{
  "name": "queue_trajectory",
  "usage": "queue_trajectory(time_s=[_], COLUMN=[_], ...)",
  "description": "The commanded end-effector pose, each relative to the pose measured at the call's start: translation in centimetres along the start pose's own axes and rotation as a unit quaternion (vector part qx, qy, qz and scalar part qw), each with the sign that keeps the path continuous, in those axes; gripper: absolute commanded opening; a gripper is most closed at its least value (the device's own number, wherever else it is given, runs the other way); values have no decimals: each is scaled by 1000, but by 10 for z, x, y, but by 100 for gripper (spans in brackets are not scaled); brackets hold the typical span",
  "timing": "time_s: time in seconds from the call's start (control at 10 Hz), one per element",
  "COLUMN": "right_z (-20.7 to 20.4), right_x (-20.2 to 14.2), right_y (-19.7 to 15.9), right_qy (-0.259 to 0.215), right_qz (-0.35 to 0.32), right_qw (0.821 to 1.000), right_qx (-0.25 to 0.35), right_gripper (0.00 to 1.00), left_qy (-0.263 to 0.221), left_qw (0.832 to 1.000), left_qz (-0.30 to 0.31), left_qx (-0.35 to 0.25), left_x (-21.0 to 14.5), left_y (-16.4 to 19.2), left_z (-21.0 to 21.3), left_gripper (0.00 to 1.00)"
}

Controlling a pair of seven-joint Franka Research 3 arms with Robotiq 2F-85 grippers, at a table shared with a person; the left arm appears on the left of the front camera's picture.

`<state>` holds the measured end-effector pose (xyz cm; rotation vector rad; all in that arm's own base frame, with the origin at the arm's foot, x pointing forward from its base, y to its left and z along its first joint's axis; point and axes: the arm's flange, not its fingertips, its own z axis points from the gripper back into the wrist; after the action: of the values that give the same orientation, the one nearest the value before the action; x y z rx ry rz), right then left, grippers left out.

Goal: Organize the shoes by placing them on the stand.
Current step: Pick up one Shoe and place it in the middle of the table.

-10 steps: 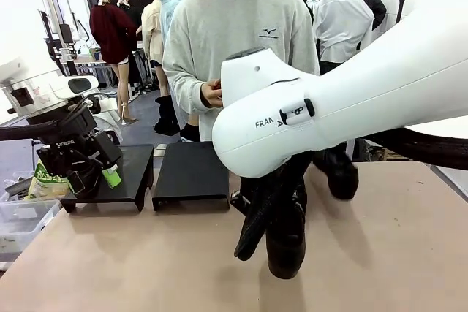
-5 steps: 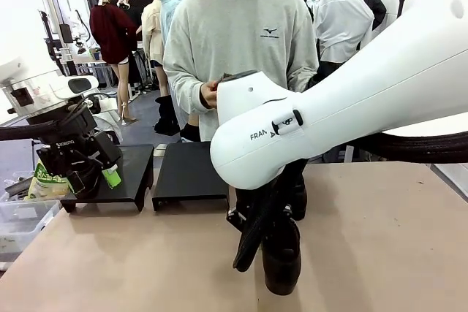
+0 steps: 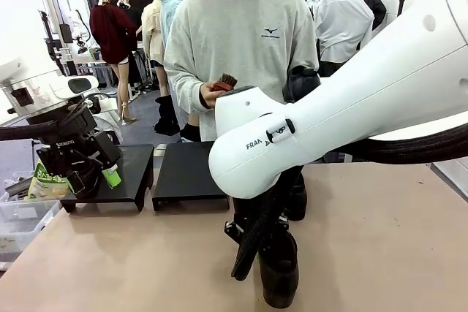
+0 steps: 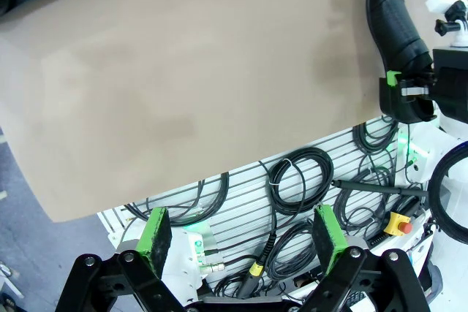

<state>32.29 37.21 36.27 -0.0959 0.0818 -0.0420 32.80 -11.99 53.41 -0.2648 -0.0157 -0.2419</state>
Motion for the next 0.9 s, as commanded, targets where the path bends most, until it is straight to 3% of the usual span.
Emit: queue_trajectory(time_s=[0.0,0.1,0.6,0.8], right_z=[-5,-9,-12,-4], right_x=[5,6,8,6], right_y=[8,10,7,0], right_qy=[5,12,26,15], right_qz=[-2,-1,5,2], right_qw=[1000,1000,999,999], right_qx=[12,14,25,39], right_gripper=[0,6,97,100], left_qy=[-6,-6,-6,-6], left_qw=[1000,1000,1000,1000], left_qz=[-11,-11,-11,-11], left_qx=[-13,-13,-13,-13], left_x=[-1,-1,-1,-1], left_y=[3,3,3,3], left_z=[-2,-2,-2,-2], left_gripper=[100,100,100,100])
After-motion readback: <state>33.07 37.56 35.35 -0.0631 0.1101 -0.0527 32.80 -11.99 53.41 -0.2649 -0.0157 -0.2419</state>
